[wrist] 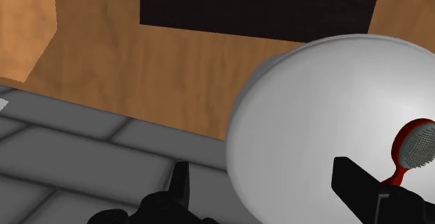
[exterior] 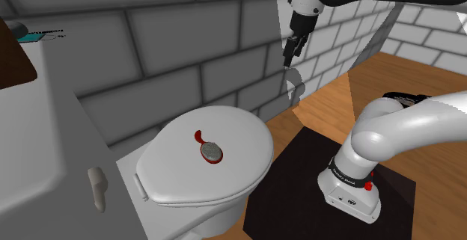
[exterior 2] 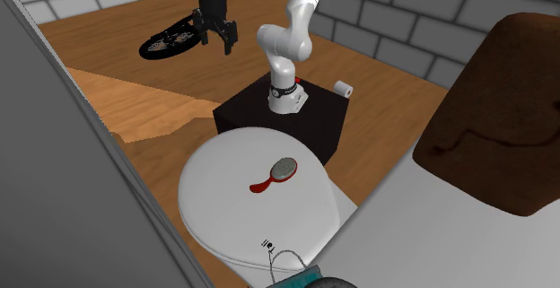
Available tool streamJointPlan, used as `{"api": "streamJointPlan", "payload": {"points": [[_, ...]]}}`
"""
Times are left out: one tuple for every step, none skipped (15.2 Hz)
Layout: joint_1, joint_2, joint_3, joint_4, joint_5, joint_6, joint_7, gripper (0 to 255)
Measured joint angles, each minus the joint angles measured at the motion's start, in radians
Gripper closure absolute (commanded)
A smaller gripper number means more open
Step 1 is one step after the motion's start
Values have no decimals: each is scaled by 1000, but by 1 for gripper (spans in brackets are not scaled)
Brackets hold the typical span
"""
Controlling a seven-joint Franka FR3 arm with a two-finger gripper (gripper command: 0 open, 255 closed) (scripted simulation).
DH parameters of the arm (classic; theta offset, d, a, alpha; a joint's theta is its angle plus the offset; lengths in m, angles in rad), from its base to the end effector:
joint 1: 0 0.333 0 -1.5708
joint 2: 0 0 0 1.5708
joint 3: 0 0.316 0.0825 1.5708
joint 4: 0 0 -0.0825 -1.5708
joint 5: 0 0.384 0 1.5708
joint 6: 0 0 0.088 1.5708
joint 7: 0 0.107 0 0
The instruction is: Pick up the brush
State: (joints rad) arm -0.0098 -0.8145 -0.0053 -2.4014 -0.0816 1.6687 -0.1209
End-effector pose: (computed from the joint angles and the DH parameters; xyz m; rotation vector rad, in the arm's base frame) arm 0.3083 -0.0131 0.5870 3.0516 0.1710 0.1168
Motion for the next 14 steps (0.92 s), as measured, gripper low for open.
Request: {"api": "streamJointPlan", "payload": {"points": [[0,0,0,0,0,0,0,0],[4,5,9,-5,6,8,11,0],[7,11,20,-19,13,25,24,0],[14,22,37,-27,24,41,44,0],[20,35,54,-35,35,59,65,0],[26,45,70,-44,46,74,84,0],[32,69,86,-47,55,97,103,0],[40,78,106,-58,68,115,127,0],[45,98,123,-57,78,131,147,0],[51,113,139,-68,87,154,166,0],[60,124,160,-74,98,168,190,0],[67,141,181,-77,109,185,214,0],[72,166,199,-77,118,207,236,0],[75,197,217,-73,123,232,255,0]]}}
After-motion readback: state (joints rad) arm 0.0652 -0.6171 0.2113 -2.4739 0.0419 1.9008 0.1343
